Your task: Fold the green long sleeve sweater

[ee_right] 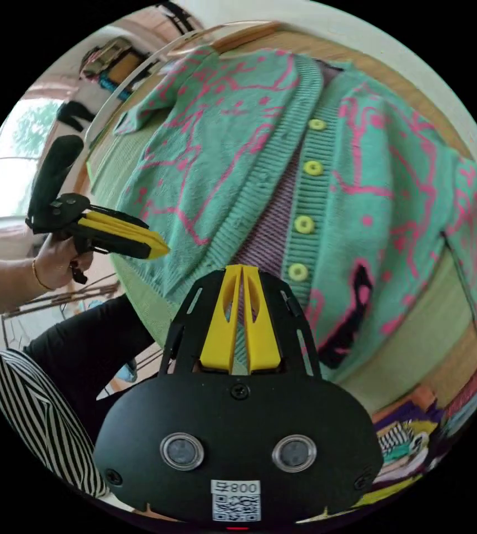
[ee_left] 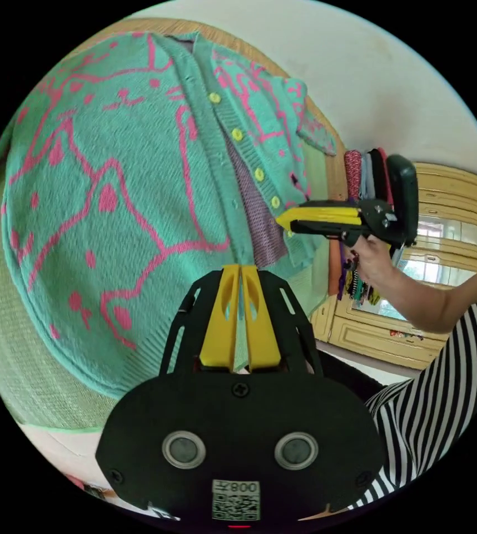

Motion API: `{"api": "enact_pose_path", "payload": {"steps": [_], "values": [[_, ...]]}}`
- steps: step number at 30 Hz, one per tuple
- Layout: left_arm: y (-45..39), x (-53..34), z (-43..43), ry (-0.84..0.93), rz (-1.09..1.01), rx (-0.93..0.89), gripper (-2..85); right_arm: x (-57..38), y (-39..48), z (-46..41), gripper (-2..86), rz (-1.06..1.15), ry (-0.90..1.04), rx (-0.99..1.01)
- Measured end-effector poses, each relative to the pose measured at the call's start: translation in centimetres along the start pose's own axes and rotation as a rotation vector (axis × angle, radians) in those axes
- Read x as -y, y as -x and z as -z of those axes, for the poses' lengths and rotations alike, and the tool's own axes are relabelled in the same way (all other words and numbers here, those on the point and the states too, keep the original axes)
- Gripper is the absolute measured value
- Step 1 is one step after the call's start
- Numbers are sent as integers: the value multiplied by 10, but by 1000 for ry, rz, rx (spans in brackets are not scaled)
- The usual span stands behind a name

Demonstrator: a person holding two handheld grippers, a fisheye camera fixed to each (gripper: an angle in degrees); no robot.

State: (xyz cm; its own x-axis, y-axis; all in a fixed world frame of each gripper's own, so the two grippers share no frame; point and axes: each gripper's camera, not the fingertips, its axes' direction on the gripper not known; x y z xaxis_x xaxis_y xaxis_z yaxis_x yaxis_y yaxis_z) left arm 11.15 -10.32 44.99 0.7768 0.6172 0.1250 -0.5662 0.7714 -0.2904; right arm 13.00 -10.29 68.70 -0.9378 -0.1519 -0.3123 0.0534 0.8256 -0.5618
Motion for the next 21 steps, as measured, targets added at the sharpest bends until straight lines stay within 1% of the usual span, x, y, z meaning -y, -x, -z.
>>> {"api": "enact_pose_path", "payload": {"steps": [3, 6, 10, 15, 18, 21], "values": [[-2, 42, 4, -39, -31, -10, 51, -25, -14, -14, 42, -113, 59, -125], [0, 86, 8, -102, -39, -21, 66, -41, -18, -29, 55, -153, 81, -69], [-1, 139, 13, -134, -33, -10, 74, -47, -11, -43, 67, -158, 66, -89], [-1, 171, 8, -98, 11, 24, 78, -63, 5, -49, 74, -153, 9, -89], [-3, 180, 4, -79, 47, 33, 76, -72, 6, -60, 70, -182, 18, -58], [-8, 189, 4, -79, 69, 38, 68, -77, 6, -71, 52, -193, 21, -89]]}}
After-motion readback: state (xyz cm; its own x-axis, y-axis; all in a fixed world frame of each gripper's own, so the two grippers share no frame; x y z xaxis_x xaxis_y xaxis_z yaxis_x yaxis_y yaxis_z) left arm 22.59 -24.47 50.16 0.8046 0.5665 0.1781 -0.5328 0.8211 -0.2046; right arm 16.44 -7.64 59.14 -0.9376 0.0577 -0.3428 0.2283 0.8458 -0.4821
